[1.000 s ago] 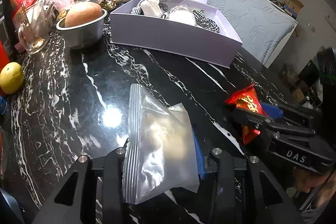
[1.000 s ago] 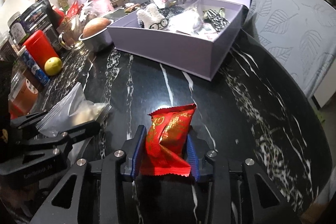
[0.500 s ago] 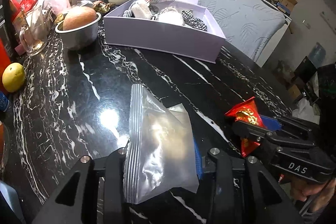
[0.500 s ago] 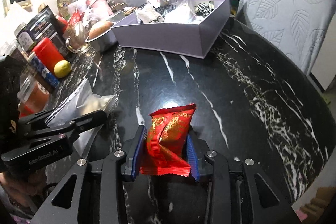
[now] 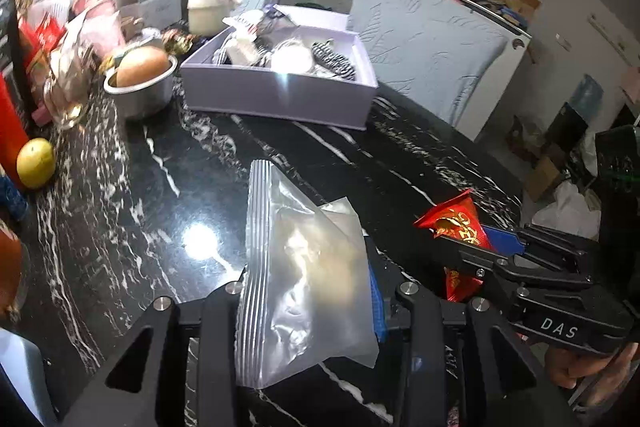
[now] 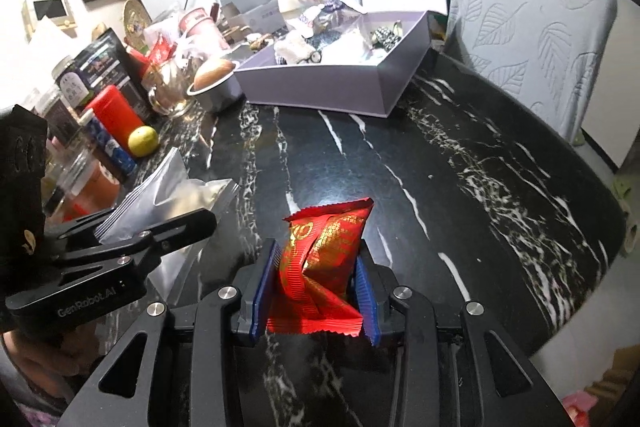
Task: Organize soft objects
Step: 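Lift and carry the zip bag and red packet with both tools over the box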
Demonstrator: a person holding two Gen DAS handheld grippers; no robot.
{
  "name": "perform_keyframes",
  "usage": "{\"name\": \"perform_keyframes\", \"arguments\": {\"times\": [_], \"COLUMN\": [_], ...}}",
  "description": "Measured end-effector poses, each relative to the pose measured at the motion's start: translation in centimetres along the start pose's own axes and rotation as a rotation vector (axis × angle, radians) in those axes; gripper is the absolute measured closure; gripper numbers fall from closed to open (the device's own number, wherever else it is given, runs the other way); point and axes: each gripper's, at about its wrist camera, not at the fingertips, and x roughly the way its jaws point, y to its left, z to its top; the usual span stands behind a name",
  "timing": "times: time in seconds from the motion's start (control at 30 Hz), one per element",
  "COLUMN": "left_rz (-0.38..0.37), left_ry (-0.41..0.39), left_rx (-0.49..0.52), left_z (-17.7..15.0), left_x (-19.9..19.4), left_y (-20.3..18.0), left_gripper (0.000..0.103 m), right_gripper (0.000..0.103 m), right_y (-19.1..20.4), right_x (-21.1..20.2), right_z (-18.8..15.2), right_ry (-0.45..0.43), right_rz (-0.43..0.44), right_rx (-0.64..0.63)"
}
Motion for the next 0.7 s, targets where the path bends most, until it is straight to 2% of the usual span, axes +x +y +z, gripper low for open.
{"name": "perform_keyframes", "arguments": {"times": [0.13,0.33,0.47,0.7], "left_rz": [-0.018,-0.053,-0.091,-0.09], "left_ry": [-0.036,-0.077,-0.095,-0.172], "left_rx": [0.042,0.085,0.084,0.109], "left_z": [0.6,1.9,3.2,5.9], "left_x": [-1.2,-2.1,-2.5,-3.8], "left_y": [-0.5,-1.3,-1.8,-2.9], "left_gripper": [0.067,0.067,0.067,0.067], "right_gripper": [0.067,0.067,0.067,0.067], "right_y": [0.3,0.5,0.7,0.8], "right_x": [-1.0,-2.9,-4.0,-6.1], "right_z": [-0.2,0.2,1.1,3.5], "right_ry": [-0.026,-0.086,-0.113,-0.175], "right_rz": [-0.055,-0.093,-0.092,-0.09], "right_rx": [-0.007,-0.003,-0.019,-0.087]}}
